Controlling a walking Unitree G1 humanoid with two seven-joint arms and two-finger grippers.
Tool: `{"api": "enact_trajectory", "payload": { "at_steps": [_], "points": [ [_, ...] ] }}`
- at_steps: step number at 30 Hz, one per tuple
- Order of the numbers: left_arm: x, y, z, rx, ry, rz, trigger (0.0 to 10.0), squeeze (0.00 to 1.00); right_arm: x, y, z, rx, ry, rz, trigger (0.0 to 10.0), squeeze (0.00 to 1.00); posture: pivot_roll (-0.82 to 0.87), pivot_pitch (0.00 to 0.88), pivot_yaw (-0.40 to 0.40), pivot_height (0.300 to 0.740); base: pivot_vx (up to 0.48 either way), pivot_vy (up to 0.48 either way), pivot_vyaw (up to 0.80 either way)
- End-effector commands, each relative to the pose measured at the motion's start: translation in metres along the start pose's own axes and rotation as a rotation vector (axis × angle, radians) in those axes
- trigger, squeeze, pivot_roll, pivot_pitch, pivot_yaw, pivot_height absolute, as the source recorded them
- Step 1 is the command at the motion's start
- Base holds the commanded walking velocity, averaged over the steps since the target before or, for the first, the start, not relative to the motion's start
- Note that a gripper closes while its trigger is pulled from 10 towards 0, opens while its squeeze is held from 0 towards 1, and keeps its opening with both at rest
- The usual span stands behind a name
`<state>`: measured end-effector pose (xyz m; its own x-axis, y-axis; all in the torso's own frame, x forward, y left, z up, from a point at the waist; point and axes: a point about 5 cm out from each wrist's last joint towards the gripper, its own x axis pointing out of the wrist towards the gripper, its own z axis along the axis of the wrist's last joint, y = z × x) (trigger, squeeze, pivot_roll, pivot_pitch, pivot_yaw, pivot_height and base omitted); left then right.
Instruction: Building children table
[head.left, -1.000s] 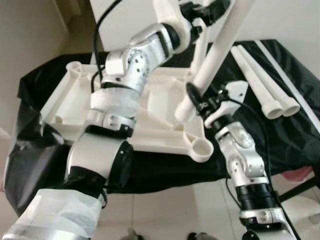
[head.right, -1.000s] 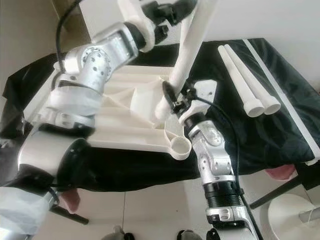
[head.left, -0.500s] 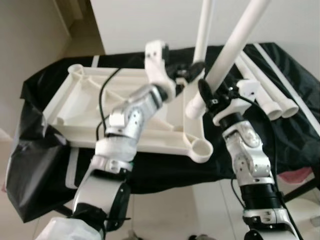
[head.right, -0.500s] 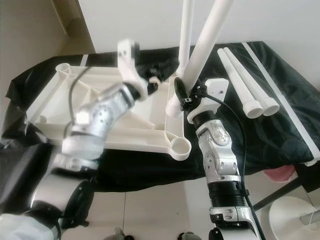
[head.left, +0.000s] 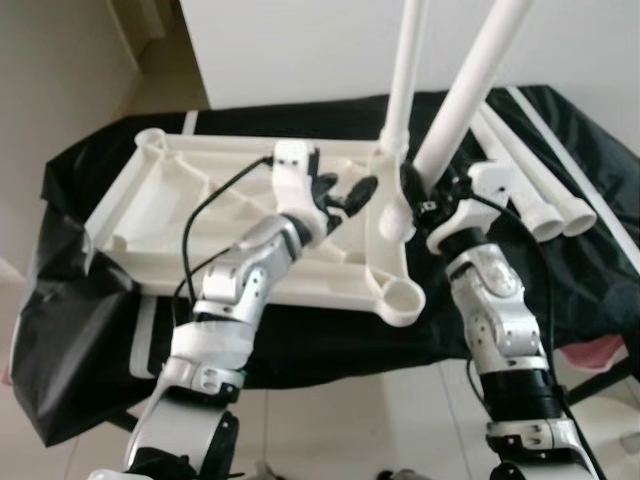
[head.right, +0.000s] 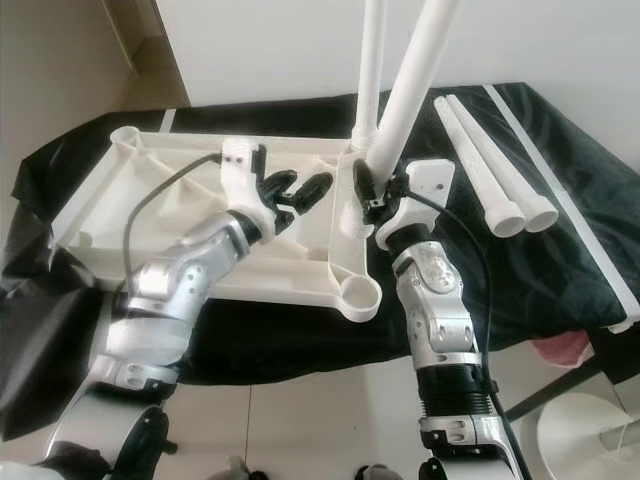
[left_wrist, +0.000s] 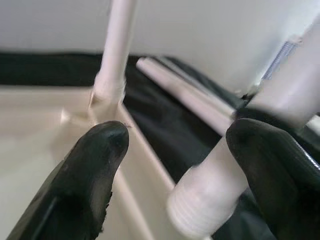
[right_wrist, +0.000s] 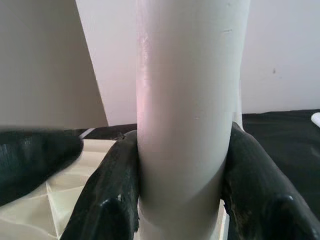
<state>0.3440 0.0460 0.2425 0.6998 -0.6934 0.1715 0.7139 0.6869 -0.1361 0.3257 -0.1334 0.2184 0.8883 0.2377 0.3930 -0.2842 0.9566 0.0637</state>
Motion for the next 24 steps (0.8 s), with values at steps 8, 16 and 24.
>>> {"api": "enact_trajectory", "payload": {
  "at_steps": [8,16,24],
  "points": [
    [-0.018,-0.009,-0.046,0.418,0.162,-0.098,10.0,0.0,-0.002,0.002,-0.004,-0.082,0.03,0.001,10.0,0.0,-0.06,0.076,0.004,0.74,0.0,0.0,0.0],
    [-0.041,-0.02,-0.065,0.398,0.193,-0.217,10.0,0.0,-0.005,0.002,-0.006,-0.097,0.046,0.008,10.0,0.0,-0.07,0.083,-0.003,0.74,0.0,0.0,0.0],
    [-0.077,-0.02,-0.083,0.356,0.323,-0.357,10.0,0.0,-0.006,-0.003,-0.005,-0.112,0.046,-0.013,10.0,0.0,-0.07,0.085,0.002,0.74,0.0,0.0,0.0]
  ]
}}
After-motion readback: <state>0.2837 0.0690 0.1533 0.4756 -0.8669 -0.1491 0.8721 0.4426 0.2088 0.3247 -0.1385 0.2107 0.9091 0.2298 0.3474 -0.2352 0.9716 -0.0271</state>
